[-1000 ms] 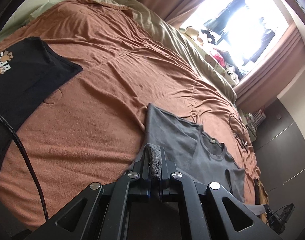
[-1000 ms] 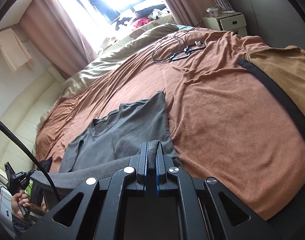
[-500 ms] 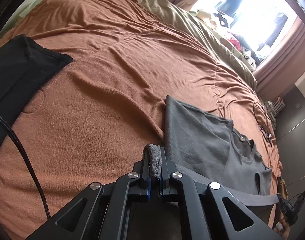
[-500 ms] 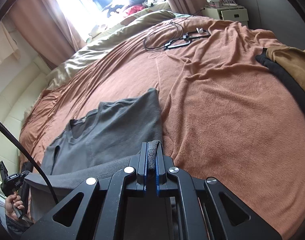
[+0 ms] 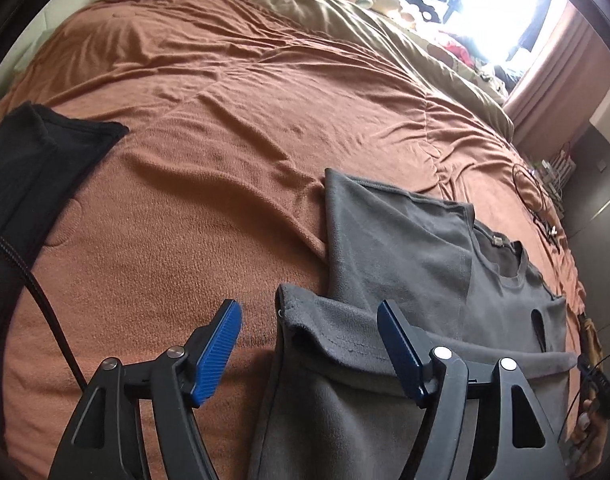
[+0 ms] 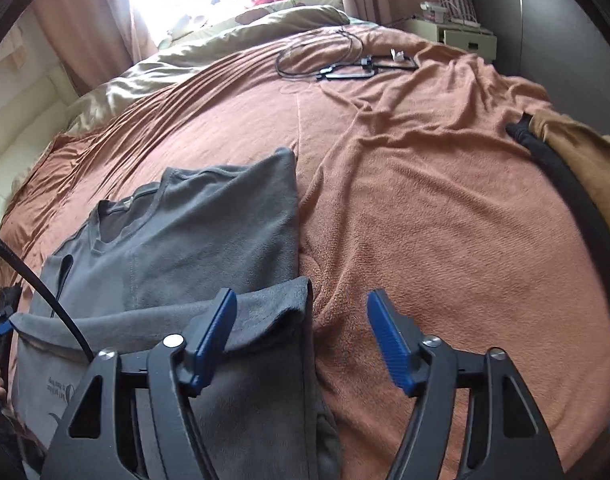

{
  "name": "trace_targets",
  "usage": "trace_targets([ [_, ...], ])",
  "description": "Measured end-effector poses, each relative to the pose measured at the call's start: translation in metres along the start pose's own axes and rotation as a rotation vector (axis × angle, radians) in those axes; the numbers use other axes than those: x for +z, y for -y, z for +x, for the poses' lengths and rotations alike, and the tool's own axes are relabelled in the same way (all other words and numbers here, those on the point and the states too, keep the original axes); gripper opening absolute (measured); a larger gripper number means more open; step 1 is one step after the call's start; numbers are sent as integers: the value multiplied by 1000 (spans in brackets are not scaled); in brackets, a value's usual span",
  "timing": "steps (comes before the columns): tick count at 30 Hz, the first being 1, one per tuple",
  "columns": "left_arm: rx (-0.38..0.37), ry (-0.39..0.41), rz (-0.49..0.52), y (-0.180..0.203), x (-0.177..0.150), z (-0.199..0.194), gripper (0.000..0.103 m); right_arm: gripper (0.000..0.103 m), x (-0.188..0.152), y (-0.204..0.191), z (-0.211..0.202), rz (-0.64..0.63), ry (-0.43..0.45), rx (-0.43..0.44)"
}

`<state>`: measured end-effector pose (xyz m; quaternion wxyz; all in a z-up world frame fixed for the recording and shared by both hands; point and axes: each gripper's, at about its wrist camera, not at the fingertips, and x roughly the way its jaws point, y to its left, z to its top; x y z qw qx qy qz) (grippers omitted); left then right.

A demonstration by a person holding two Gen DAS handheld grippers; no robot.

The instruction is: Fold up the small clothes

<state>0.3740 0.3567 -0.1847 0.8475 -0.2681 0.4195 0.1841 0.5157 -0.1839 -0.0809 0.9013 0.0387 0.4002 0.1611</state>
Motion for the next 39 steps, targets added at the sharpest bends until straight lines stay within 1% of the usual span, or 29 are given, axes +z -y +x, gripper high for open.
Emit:
trace_targets([
  [3, 11, -34, 86, 10, -6, -4, 73, 67, -7, -4, -12, -48, -25, 18],
  [6, 45, -58, 167, 18, -16, -6, 73, 68, -12, -4, -16, -91, -65, 14],
  [8, 56, -83, 205, 21, -21, -4, 73, 68, -18, -8, -20, -114, -89, 20],
  [12, 89, -141, 279, 28, -30, 3, 73, 68, -15, -10, -22, -139, -119, 2],
  [14, 114, -163, 322, 31, -34, 7, 73, 68, -14, -13, -19, -149, -131, -4],
  [16, 155, -185, 360, 32, -37, 14, 73, 68, -10, -16, -11, -162, -146, -21],
  [18, 187, -206, 382, 31, -39, 21, 73, 68, -9, -20, -3, -177, -161, -52],
  [21, 220, -228, 413, 31, -38, 32, 73, 68, -7, -25, 10, -189, -179, -57],
  [23, 230, -233, 422, 31, -35, 38, 73, 68, -4, -26, 21, -188, -192, -72],
  [25, 242, -231, 422, 30, -31, 43, 76, 68, -1, -28, 31, -183, -198, -72],
  [27, 257, -211, 410, 28, -24, 47, 79, 68, 2, -28, 41, -178, -202, -69],
  [30, 250, -202, 390, 27, -13, 56, 79, 68, 9, -28, 54, -168, -202, -62],
  [35, 243, -177, 372, 31, 7, 67, 79, 68, 23, -25, 70, -160, -179, -61],
  [39, 233, -154, 336, 31, 22, 73, 79, 68, 32, -25, 79, -157, -164, -63],
])
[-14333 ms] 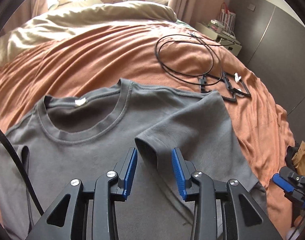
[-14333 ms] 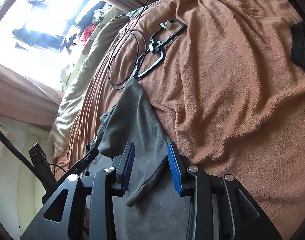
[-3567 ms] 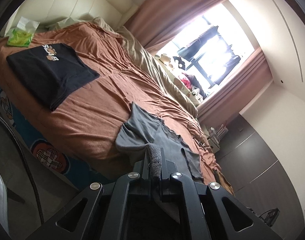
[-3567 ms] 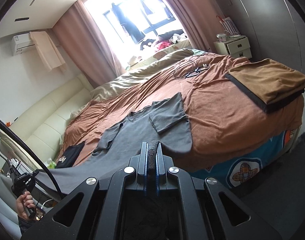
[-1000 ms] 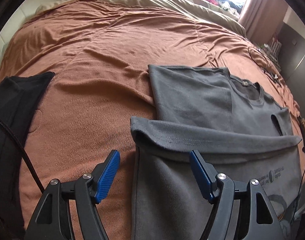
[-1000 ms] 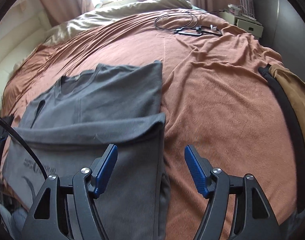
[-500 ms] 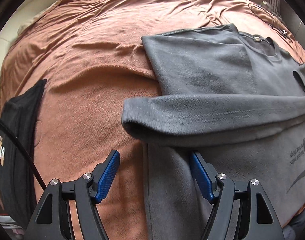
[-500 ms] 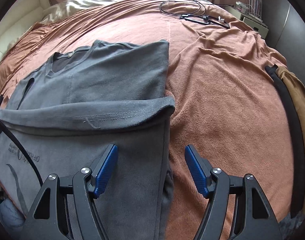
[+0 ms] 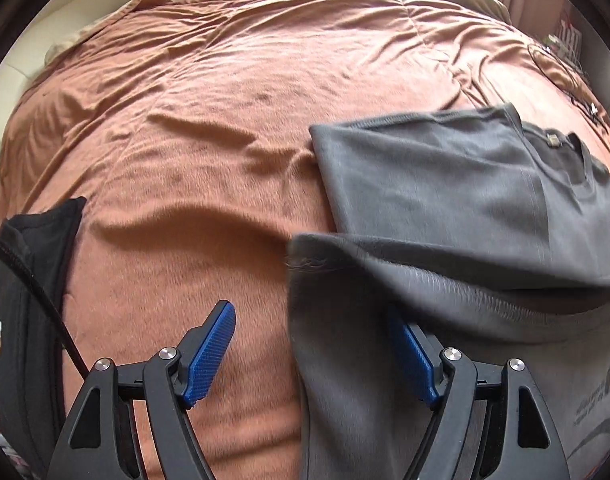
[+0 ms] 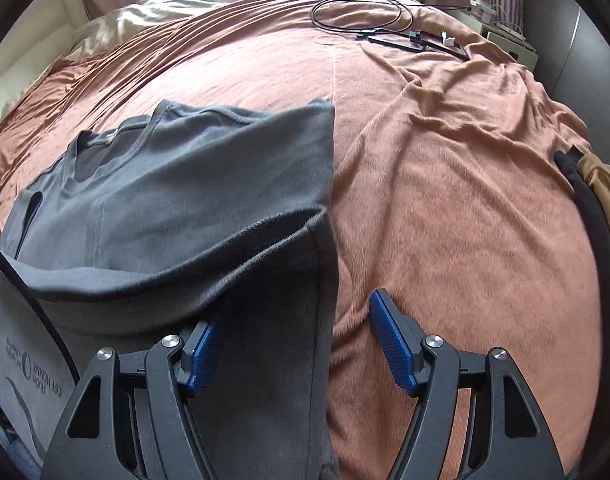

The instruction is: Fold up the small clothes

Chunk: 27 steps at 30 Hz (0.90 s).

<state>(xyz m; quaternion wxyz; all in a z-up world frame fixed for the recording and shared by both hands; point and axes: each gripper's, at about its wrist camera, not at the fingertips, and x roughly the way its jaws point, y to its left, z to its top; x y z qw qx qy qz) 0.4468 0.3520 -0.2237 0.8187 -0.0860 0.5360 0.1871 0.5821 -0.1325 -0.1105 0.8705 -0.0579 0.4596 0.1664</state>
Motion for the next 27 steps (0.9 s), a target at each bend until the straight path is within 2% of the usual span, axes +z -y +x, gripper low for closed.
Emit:
trace_targets([
  [5, -22, 26, -54, -6, 11, 2, 77, 66, 7, 3, 5, 17, 22, 7],
  [10, -101, 46, -118, -17, 10, -1, 69, 49, 5, 8, 1, 23, 45, 41],
  [14, -203, 24, -198, -30, 7, 6, 59, 38, 4, 19, -4, 53, 62, 72],
  [21, -326, 25, -290, -43, -1, 8, 50, 31, 7, 28, -2, 75, 63, 100],
  [23, -344, 29, -311, -47, -2, 8, 46, 15, 8, 26, -2, 73, 73, 107],
  [27, -356, 52, -352, -56, -5, 7, 41, 7, 8, 21, -9, 54, 101, 88],
])
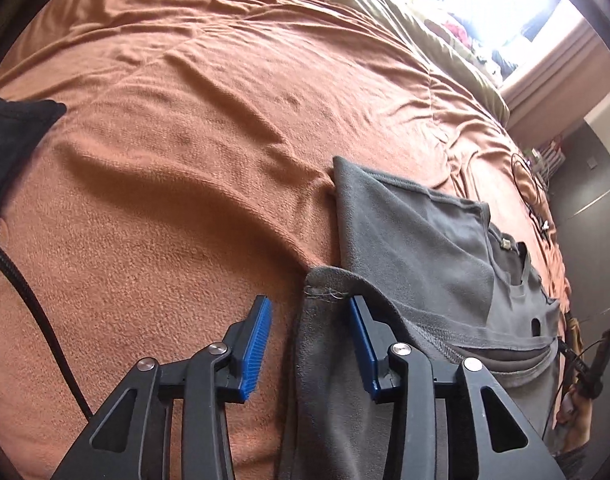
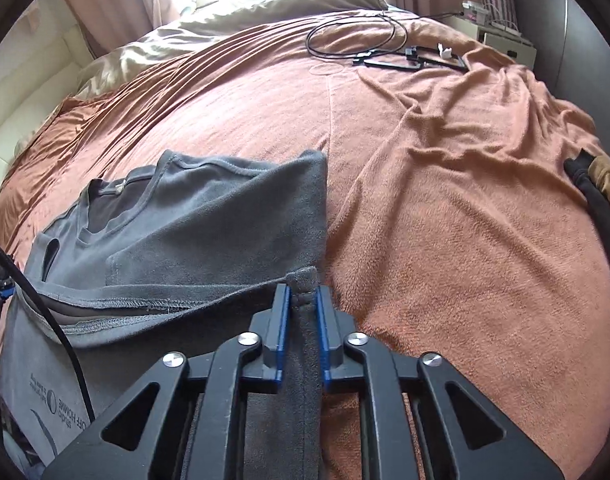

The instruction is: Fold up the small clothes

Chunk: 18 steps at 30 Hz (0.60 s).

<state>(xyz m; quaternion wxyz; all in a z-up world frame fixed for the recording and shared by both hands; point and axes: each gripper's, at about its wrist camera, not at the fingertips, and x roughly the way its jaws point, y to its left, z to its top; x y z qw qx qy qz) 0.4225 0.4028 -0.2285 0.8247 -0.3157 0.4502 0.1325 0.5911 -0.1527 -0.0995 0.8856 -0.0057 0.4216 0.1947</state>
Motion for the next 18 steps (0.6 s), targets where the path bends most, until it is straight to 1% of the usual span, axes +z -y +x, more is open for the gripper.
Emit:
trace_targets([
  [2, -6, 2, 1, -2, -1, -1, 41, 5, -1, -2, -6, -15, 14, -14],
  [6, -33, -8, 13, -1, -2, 2, 41, 4, -2, 3, -18, 13, 43, -21],
  [13, -66, -14, -18, -2, 3, 11, 40, 4, -6, 5, -32, 15, 66, -51],
  [14, -73, -15, -23, -3, 3, 11, 33, 4, -6, 5, -33, 18, 67, -51],
  [15, -81, -19, -26, -3, 3, 10, 20, 4, -6, 6, -33, 23, 65, -48],
  [16, -89, -24, -31, -3, 2, 9, 12, 4, -7, 6, -33, 28, 64, -47],
  [18, -79, -10, -20, 0, -1, 2, 7, 4, -6, 7, -36, 31, 66, -43],
])
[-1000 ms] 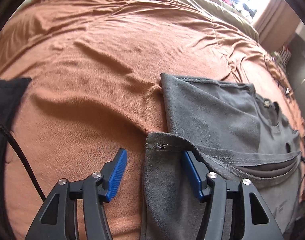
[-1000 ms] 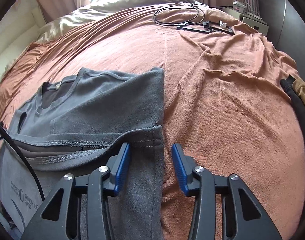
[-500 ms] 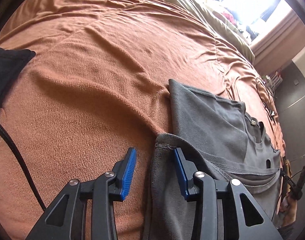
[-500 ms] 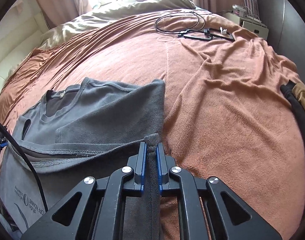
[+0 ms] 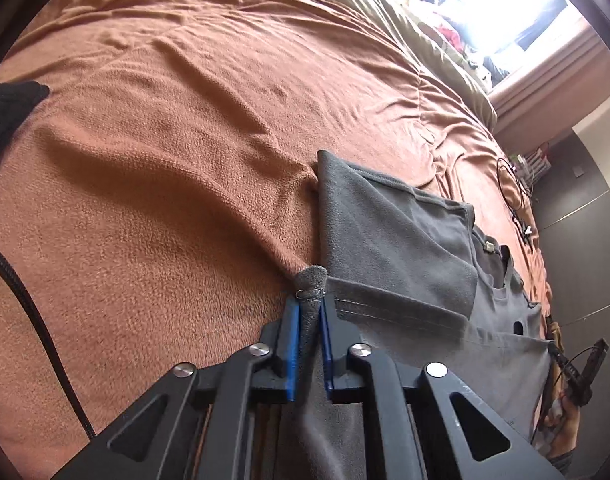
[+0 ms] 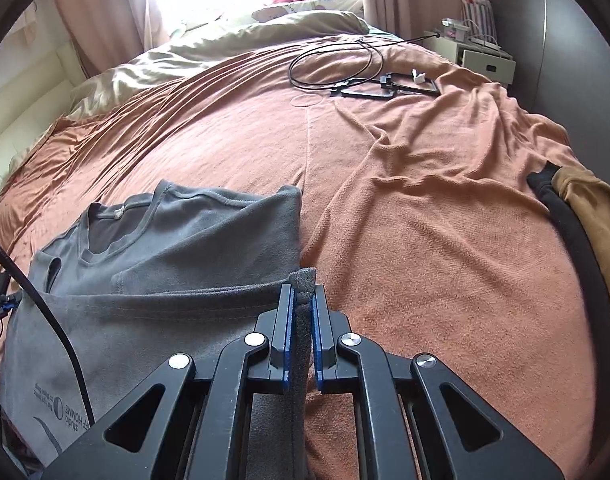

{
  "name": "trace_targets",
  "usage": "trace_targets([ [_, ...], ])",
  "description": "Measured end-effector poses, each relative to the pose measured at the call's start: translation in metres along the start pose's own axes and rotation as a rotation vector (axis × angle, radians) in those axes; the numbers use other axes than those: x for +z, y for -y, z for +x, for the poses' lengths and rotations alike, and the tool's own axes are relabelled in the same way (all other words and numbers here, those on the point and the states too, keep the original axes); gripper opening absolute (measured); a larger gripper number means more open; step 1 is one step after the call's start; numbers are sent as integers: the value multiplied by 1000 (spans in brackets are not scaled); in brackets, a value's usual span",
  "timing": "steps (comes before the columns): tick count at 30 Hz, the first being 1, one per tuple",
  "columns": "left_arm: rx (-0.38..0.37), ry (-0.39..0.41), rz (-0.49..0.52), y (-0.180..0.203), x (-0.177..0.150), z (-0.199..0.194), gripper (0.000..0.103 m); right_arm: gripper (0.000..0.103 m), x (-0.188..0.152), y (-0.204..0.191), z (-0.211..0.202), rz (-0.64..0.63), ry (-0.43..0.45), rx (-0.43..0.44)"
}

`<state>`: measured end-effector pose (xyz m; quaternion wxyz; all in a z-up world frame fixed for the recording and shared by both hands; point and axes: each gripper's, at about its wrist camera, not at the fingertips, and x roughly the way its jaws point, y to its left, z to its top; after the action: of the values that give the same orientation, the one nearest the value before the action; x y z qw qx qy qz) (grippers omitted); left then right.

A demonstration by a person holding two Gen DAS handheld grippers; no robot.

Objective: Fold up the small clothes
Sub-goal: 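Grasp the folded edge with both grippers and lift it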

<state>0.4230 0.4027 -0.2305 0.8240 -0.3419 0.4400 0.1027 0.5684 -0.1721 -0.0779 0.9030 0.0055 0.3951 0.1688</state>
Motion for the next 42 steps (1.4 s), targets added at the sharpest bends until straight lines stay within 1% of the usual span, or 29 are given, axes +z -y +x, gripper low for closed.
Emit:
trace_targets([
  [3, 17, 29, 18, 4, -3, -15, 6, 4, 2, -1, -8, -5, 11, -1],
  [7, 8, 83, 32, 11, 0, -41, 6, 4, 7, -6, -26, -14, 41, 3],
  [10, 3, 130, 62, 22, 5, -63, 6, 4, 11, -10, -42, -24, 64, 0],
  [15, -2, 197, 102, 45, 23, -88, 6, 4, 24, -12, -68, -27, 108, 2],
  [20, 20, 231, 120, 58, 42, -98, 6, 4, 41, -13, -81, -18, 129, 20],
  [23, 37, 234, 133, 64, 51, -96, 6, 4, 51, -13, -78, -20, 129, 16],
  [24, 54, 229, 142, 66, 55, -92, 6, 4, 53, -13, -75, -26, 124, 11],
  [31, 114, 181, 127, 66, 74, -59, 6, 4, 70, -25, -31, -84, 50, -23],
  [37, 166, 146, 137, 65, 91, -25, 6, 4, 91, -25, 10, -70, -2, -50],
  [42, 195, 135, 146, 68, 106, -8, 6, 4, 103, -30, 34, -70, -13, -74],
])
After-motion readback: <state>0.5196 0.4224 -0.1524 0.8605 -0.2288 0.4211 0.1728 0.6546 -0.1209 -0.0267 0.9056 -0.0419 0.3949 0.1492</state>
